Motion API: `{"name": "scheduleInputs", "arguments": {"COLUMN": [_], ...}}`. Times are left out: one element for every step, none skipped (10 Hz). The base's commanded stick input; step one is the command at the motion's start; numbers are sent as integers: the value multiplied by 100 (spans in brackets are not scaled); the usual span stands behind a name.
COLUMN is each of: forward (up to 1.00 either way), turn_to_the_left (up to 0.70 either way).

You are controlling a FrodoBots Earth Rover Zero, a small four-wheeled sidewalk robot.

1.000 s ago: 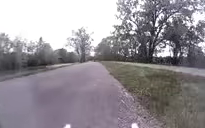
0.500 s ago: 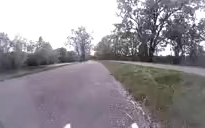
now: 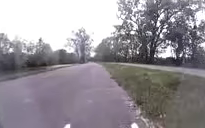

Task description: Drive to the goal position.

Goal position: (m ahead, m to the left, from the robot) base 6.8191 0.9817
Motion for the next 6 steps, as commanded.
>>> {"name": "scheduleInputs", "arguments": {"forward": [100, 100, 100, 100, 100, 100], "turn_to_the_left": [0, 0, 0, 0, 0, 0]}}
